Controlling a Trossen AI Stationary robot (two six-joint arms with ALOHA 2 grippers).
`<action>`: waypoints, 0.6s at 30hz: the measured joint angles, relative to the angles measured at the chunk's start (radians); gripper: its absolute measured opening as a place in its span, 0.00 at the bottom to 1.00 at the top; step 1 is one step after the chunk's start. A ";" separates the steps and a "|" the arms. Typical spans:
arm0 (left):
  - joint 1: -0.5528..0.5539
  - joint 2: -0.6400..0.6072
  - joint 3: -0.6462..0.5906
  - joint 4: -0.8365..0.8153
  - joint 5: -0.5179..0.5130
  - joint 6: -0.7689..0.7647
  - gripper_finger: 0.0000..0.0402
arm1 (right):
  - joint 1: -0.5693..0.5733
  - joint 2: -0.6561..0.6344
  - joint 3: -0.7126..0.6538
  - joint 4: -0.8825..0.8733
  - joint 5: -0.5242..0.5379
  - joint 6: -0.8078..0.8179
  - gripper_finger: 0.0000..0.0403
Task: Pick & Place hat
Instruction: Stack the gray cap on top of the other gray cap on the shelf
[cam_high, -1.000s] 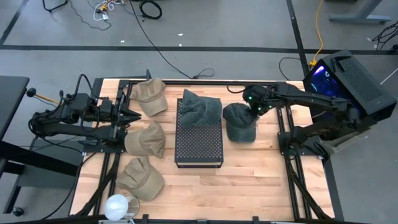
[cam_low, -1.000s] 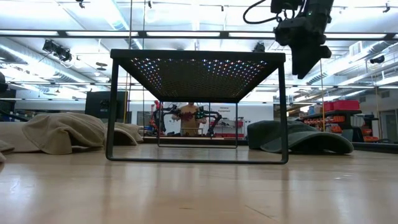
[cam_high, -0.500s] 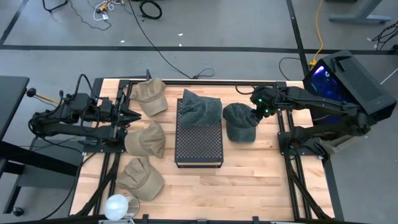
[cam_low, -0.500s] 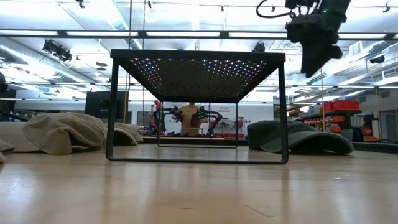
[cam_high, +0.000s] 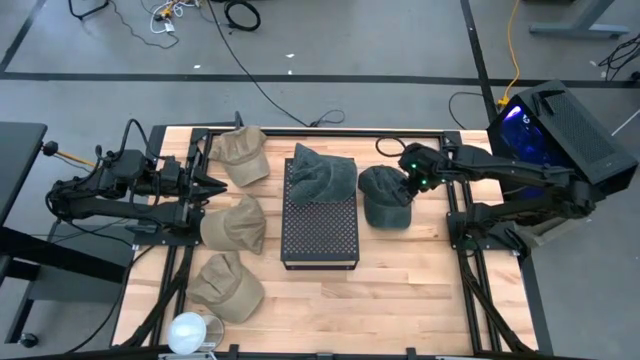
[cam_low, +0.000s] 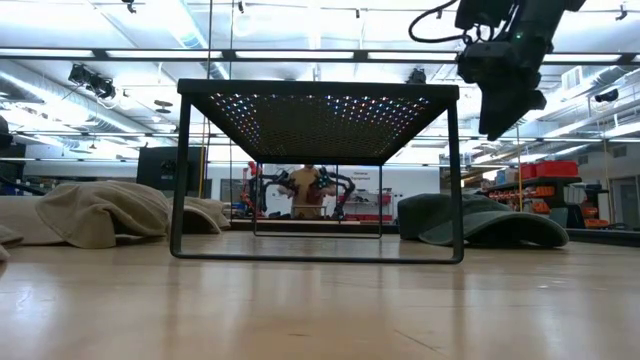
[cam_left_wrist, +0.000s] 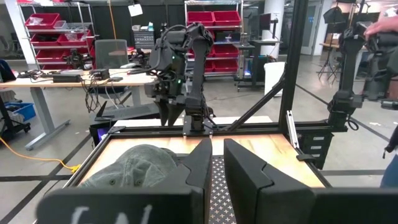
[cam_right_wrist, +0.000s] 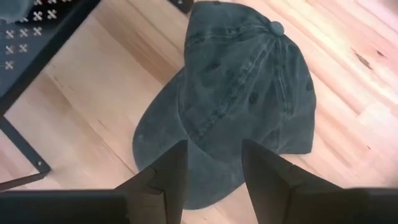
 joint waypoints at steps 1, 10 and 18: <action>0.000 0.000 0.000 0.000 0.000 0.000 0.12 | 0.000 0.003 0.009 -0.001 -0.008 -0.003 0.38; 0.000 0.000 0.000 0.000 0.000 0.000 0.12 | 0.000 0.006 0.124 -0.009 -0.039 -0.106 0.38; 0.000 0.000 0.000 0.000 0.000 0.000 0.12 | 0.000 0.006 0.148 0.013 -0.051 -0.129 0.38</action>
